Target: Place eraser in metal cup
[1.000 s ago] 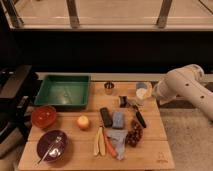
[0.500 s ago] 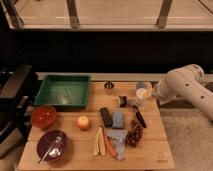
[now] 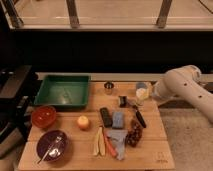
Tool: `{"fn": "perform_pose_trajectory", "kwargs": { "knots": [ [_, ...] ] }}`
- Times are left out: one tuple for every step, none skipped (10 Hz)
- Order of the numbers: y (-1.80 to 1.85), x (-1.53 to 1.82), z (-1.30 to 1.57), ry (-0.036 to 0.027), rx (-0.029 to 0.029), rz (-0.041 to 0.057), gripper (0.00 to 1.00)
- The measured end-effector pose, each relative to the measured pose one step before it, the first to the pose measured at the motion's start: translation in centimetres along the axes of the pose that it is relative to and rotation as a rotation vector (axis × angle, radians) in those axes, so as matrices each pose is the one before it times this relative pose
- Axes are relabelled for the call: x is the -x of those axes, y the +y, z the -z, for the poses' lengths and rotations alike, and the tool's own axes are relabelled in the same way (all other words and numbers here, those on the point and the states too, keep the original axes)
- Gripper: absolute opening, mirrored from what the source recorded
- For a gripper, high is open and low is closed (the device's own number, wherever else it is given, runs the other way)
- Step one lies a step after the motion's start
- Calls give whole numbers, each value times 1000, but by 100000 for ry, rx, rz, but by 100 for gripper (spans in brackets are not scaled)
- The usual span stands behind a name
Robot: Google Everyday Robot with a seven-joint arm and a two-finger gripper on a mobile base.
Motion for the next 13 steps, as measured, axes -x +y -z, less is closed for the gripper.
{"fn": "perform_pose_trajectory", "kwargs": {
  "knots": [
    [-1446,690,-1087,-3019,-2081,1492,62],
    [-1197,467,-797,-2263,-2152,1170,62],
    [-1437,637,-1068,-3185,-3597,1121,62],
    [-1173,448,-749,-2376,-3177,793,62],
    [-1257,376,-766,-1916,-3022,1440,62],
    [-1566,318,-815,-1694,-3345,2237,62],
    [-2006,300,-904,-1791,-3966,3465,62],
    [-1112,172,-517,-1004,-2025,2255,62],
    [-2001,238,-828,-1601,-2762,4620,62],
    [-983,3,-299,-496,-823,2135,62],
    [286,97,36,-62,326,-315,62],
    [10,-20,37,62,18,-33,62],
    [-208,-13,-98,-196,-123,325,62]
  ]
}}
